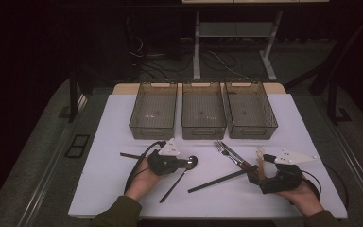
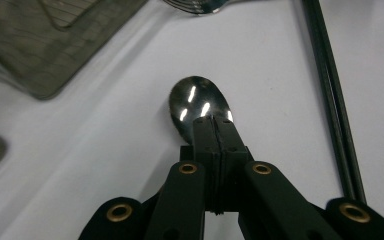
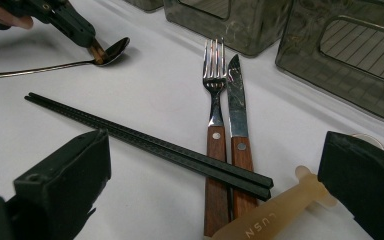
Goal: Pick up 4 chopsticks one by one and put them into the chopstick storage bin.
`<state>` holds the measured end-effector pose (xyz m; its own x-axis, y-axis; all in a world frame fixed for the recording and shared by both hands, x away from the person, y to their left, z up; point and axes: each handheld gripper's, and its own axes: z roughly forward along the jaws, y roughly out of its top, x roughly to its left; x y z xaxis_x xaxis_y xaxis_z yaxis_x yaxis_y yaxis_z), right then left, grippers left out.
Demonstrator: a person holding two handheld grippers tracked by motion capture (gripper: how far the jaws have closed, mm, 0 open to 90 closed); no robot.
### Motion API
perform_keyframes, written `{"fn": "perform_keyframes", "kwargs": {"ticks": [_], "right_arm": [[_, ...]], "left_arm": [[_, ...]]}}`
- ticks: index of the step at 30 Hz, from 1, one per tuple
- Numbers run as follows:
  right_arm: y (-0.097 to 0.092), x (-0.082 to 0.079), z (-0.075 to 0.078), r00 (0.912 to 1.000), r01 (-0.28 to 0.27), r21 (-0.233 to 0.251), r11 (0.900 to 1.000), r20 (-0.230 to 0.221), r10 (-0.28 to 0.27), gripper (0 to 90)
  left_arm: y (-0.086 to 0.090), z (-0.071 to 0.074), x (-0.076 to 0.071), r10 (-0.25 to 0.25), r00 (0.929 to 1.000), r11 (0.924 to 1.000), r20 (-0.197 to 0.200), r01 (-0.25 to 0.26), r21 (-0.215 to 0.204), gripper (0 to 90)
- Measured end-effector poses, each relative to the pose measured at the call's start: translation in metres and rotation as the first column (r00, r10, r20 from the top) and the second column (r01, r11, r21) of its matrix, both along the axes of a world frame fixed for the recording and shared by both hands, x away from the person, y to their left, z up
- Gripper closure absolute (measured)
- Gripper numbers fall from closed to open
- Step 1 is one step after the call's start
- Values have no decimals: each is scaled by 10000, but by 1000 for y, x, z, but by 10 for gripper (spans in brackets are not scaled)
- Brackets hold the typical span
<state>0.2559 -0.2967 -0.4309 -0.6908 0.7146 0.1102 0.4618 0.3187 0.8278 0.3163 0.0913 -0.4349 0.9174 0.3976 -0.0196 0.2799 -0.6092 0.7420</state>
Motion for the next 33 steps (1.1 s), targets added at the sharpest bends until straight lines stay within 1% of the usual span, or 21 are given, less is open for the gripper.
{"fn": "perform_keyframes", "kwargs": {"ticks": [1, 4, 5, 7, 8, 10, 11, 12, 13, 14, 16, 17, 19, 21, 22, 23, 24, 26, 30, 32, 33], "right_arm": [[0, 0, 0, 10000, 0, 0, 10000, 0, 0, 8], [0, 0, 0, 10000, -28, -9, 10000, 3, 28, 8], [0, 0, 0, 10000, -26, -13, 10000, -3, 26, 8], [0, 0, 0, 10000, -27, -20, 10000, -7, 27, 8], [0, 0, 0, 10000, -35, -23, 10000, -10, 35, 8], [0, 0, 0, 10000, -30, -25, 10000, -11, 30, 8], [0, 0, 0, 10000, -33, -32, 10000, -8, 33, 8], [0, 0, 0, 10000, -33, -32, 10000, -8, 33, 8], [0, 0, 0, 10000, -27, -28, 10000, -10, 27, 8], [0, 0, 0, 10000, -27, -32, 10000, -11, 27, 8], [0, 0, 0, 10000, -42, -31, 10000, -3, 42, 8], [0, 0, 0, 10000, -47, -36, 10000, -3, 47, 8], [0, 0, 0, 10000, -39, -38, 10000, -7, 39, 8], [0, 0, 0, 10000, -41, -37, 10000, -4, 41, 8], [0, 0, 0, 10000, -38, -40, 10000, -10, 38, 8], [0, 0, 0, 10000, -40, -43, 10000, -17, 40, 8], [0, 0, 0, 10000, -40, -43, 10000, -17, 40, 8], [1, 0, -1, 10000, -31, -52, 10000, -17, 31, 8], [1, 0, -1, 10000, -27, -64, 10000, -10, 27, 8], [1, 0, -1, 10000, -22, -61, 10000, -22, 22, 8], [1, 0, -1, 10000, -22, -61, 10000, -22, 22, 8]], "left_arm": [[3, 2, 0, 103, 9999, 9999, -7, -103, -79, 891], [18, 8, 4, 496, 9988, 9988, 6, -496, -45, 891], [24, 9, 5, 671, 9977, 9977, 14, -671, 57, 891], [38, 10, 9, 1167, 9932, 9929, -31, -1166, 220, 891], [46, 10, 10, 1446, 9894, 9893, -108, -1444, 208, 891], [63, 11, 14, 1920, 9813, 9809, -94, -1916, 331, 891], [81, 11, 17, 2462, 9692, 9686, -97, -2456, 392, 891], [81, 11, 17, 2462, 9692, 9686, -97, -2456, 392, 891], [90, 11, 18, 2681, 9633, 9623, -91, -2673, 507, 891], [99, 10, 20, 2962, 9551, 9536, -87, -2952, 597, 891], [117, 9, 23, 3551, 9347, 9333, -153, -3536, 627, 892], [126, 8, 25, 3729, 9278, 9259, -97, -3714, 688, 892], [141, 6, 26, 4206, 9071, 9056, -143, -4188, 676, 892], [153, 4, 27, 4543, 8907, 8887, -141, -4521, 758, 892], [158, 3, 28, 4659, 8846, 8832, -209, -4635, 713, 892], [162, 2, 28, 4723, 8811, 8797, -241, -4694, 763, 892], [165, 1, 28, 4835, 8751, 8732, -224, -4803, 830, 892], [168, -1, 29, 4950, 8685, 8662, -248, -4910, 934, 892], [170, -1, 29, 4984, 8666, 8640, -238, -4943, 961, 892], [169, -2, 29, 5002, 8657, 8616, -184, -4955, 1102, 892], [169, -3, 30, 4979, 8670, 8622, -179, -4927, 1175, 892]]}}
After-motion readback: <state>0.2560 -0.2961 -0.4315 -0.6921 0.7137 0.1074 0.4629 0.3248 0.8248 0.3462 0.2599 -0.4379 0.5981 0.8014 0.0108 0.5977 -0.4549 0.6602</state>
